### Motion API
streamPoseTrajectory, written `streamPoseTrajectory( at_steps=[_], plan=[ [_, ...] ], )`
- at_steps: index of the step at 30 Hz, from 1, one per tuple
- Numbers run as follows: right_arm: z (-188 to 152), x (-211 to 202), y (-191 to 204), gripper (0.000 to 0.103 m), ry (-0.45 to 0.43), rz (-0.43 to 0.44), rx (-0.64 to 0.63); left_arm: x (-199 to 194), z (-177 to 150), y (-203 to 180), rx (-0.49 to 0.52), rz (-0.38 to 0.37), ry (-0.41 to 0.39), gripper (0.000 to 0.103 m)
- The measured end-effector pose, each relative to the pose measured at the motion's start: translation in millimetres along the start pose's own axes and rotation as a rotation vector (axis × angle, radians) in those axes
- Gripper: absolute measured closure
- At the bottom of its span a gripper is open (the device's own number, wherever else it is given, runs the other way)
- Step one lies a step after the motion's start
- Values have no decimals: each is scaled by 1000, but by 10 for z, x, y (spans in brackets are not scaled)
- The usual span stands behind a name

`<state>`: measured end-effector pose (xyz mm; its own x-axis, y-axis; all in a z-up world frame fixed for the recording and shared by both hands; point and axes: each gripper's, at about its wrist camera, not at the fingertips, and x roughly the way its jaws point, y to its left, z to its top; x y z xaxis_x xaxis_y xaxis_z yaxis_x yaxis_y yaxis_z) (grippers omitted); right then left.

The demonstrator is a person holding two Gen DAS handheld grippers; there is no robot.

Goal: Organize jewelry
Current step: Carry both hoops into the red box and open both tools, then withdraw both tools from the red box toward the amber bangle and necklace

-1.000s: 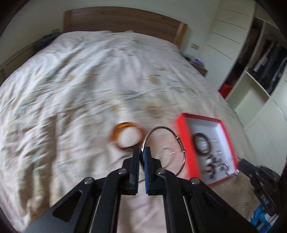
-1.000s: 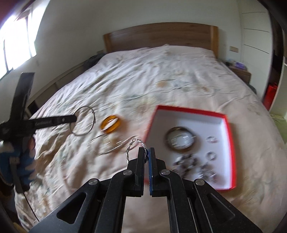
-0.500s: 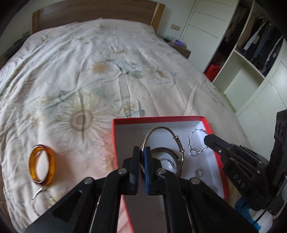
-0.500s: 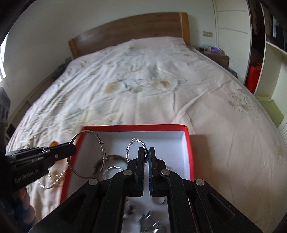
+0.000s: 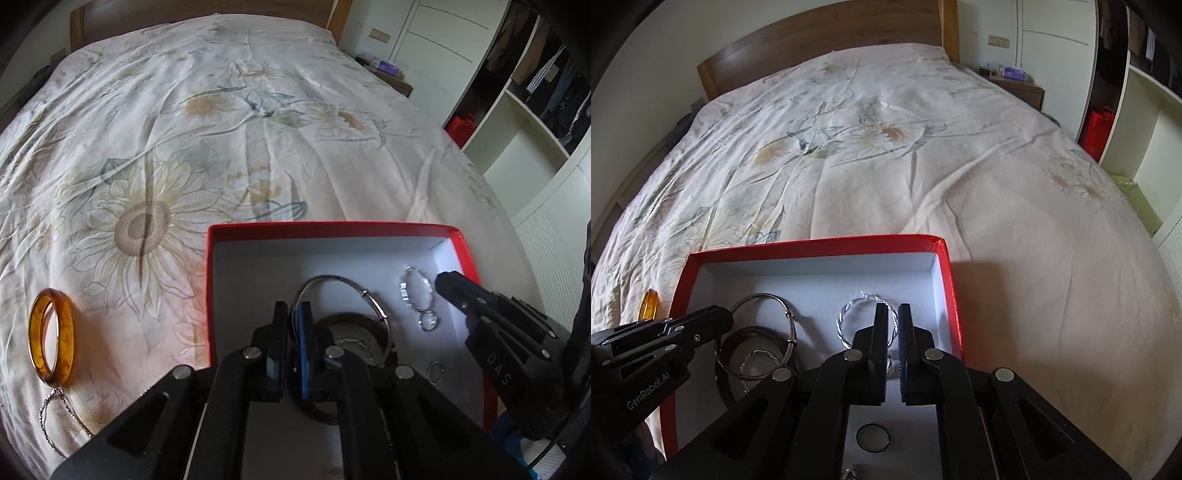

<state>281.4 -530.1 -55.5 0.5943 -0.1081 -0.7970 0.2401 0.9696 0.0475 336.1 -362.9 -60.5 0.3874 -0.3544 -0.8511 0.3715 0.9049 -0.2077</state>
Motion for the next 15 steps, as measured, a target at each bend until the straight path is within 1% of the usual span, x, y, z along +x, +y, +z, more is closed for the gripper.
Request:
streamPoseTrajectory(
  at_steps=[1, 2, 4, 6, 7, 10, 12, 13, 15],
  plan=[
    [-4, -61, -5, 82, -10, -7, 1, -17, 6, 1, -2, -9, 1, 97],
    [-9, -134, -13, 79, -22, -11, 3, -46, 10, 5, -3, -19, 1, 97],
    [6, -264, -30, 79, -40, -11, 7, -155, 11, -4, 3, -33, -7, 91],
    [3, -482, -46, 78, -64, -17, 12, -365, -11, -11, 17, -37, -30, 87],
    [-7, -655, -60, 78, -83, -15, 20, -468, -20, -12, 21, -41, -42, 87],
    [-38, -1060, -57, 77, -123, -4, 38, -962, -80, 49, 20, -57, -96, 87],
    [-89, -1435, -11, 74, -154, 17, 42, -1306, -147, 118, 32, -63, -130, 87],
    [-105, -1552, 12, 72, -166, 24, 40, -1481, -195, 157, 46, -56, -146, 87],
    [-180, -1932, 124, 70, -202, 47, 28, -1877, -320, 277, 68, -24, -185, 87]
  ],
)
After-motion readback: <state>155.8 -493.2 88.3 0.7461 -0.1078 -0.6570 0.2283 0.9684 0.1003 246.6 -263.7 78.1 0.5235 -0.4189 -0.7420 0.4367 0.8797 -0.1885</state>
